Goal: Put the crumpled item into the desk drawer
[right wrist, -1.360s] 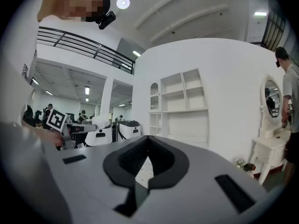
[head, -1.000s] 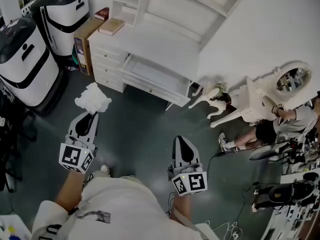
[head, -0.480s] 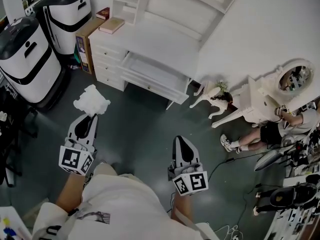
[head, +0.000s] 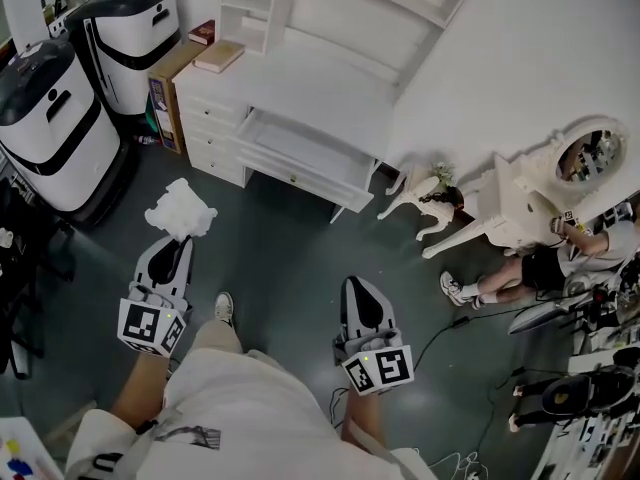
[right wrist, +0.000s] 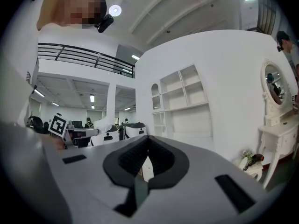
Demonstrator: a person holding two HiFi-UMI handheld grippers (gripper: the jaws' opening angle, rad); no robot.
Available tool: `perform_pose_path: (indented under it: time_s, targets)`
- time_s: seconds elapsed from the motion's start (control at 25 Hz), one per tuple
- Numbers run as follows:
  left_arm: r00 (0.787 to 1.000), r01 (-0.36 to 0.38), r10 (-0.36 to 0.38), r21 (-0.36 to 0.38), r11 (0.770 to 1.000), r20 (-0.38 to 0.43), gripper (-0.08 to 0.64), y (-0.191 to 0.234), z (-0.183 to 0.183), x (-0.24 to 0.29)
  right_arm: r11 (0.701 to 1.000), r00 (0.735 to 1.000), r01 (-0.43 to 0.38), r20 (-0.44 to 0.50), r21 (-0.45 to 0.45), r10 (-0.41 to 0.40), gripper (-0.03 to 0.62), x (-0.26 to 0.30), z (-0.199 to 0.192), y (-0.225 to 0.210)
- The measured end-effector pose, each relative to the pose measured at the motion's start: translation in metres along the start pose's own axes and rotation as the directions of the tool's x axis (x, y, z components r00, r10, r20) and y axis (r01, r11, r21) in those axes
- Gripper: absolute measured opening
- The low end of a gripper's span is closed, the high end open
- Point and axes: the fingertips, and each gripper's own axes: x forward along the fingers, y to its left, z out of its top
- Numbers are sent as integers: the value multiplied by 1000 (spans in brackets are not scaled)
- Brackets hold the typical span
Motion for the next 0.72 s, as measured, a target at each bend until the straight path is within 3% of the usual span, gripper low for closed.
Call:
perform_pose_path:
  time_s: [0.32, 0.72]
  targets:
    - [997, 71, -71, -23, 997, -10, 49, 3, -22, 68, 997, 996, 79, -49, 25, -77, 9, 27, -20, -42]
    - [990, 136, -140, -102, 985, -27, 49, 89, -51, 230, 995, 989, 102, -106, -22, -103, 9, 200, -8, -88]
